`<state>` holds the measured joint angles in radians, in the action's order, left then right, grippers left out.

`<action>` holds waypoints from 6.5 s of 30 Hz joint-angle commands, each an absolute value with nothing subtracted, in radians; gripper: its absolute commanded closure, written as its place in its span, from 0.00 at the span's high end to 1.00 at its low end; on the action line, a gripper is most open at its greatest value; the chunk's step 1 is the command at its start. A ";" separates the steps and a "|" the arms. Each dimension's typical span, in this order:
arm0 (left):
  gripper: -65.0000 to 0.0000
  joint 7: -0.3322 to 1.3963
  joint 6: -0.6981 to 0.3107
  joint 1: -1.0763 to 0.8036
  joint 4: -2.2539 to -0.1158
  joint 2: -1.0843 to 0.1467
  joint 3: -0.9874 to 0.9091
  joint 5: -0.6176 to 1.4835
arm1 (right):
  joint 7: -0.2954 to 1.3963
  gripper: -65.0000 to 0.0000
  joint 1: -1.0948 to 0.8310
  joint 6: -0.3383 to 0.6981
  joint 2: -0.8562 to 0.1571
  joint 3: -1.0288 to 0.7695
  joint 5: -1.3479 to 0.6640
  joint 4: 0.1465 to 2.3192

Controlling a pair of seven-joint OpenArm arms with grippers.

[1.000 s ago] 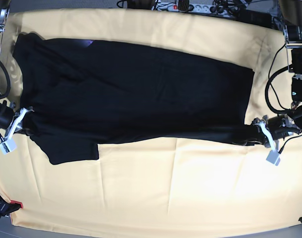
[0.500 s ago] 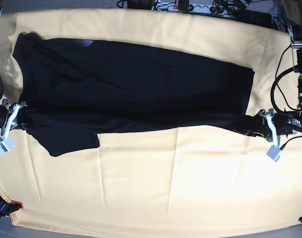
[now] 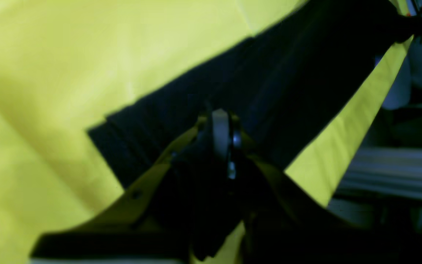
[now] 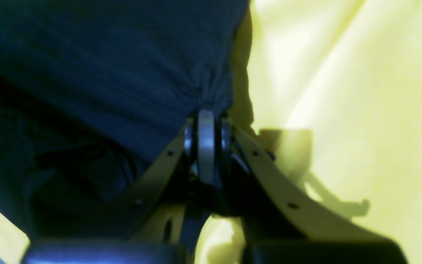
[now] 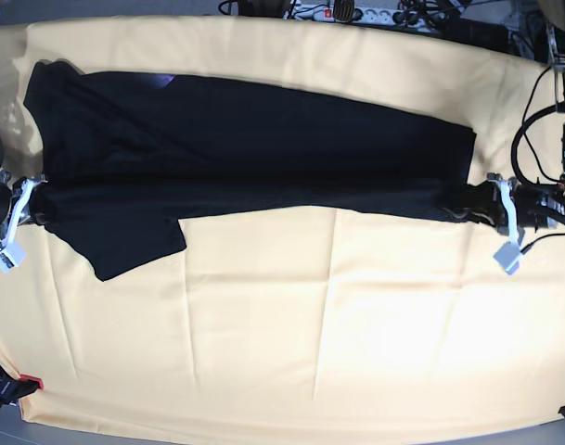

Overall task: Fold the T-shirt properly
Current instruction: 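Fold the grasped side edge over the shirt body with both grippers, then fold the sleeve inward with the right gripper and release, then grasp the folded edge with both grippers and fold it over again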

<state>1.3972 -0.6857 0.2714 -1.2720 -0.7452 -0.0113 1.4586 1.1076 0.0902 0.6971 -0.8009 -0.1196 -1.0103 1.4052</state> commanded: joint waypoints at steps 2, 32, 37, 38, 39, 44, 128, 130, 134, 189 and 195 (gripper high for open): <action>0.00 1.396 -0.687 0.267 -1.322 -0.768 -0.021 1.484 | 1.093 0.00 0.111 0.698 -0.832 -0.131 -1.018 1.419; 0.65 1.396 -0.661 0.258 -1.335 -0.770 -0.021 1.484 | 0.820 0.68 0.258 0.550 -0.562 -0.132 -0.739 1.138; 0.65 1.396 -0.661 0.258 -1.335 -0.769 -0.021 1.484 | 0.834 0.68 0.280 0.666 -0.537 -0.132 -0.839 1.069; 0.65 1.396 -0.661 0.258 -1.335 -0.769 -0.021 1.484 | 0.834 0.68 0.280 0.683 -0.529 -0.132 -0.838 1.069; 0.65 1.396 -0.661 0.258 -1.335 -0.767 -0.021 1.484 | 0.833 0.66 0.281 0.693 -0.523 -0.132 -0.838 1.069; 0.65 1.396 -0.661 0.258 -1.335 -0.767 -0.021 1.484 | 0.821 0.26 0.281 0.698 -0.510 -0.132 -0.839 1.069; 0.65 1.396 -0.631 0.225 -1.333 -0.950 -0.231 1.428 | 0.964 0.00 -0.347 0.692 -0.545 -0.185 -0.698 1.941; 0.65 1.396 -0.616 0.189 -1.333 -0.925 -0.272 1.385 | 0.963 0.00 -0.347 0.691 -0.513 -0.185 -0.661 1.883; 0.65 1.332 -0.554 0.109 -1.333 -0.842 -0.347 1.241 | 0.963 0.00 -0.347 0.669 -0.493 -0.185 -0.649 1.825; 0.00 1.298 -0.623 0.014 -1.333 -0.900 -0.388 1.383 | 1.163 0.46 -0.103 0.658 -0.493 -0.421 -0.996 1.924; 0.00 1.396 -0.652 0.014 -1.359 -0.853 -0.388 1.484 | 1.129 0.46 -0.129 0.689 -0.426 -0.424 -0.995 1.923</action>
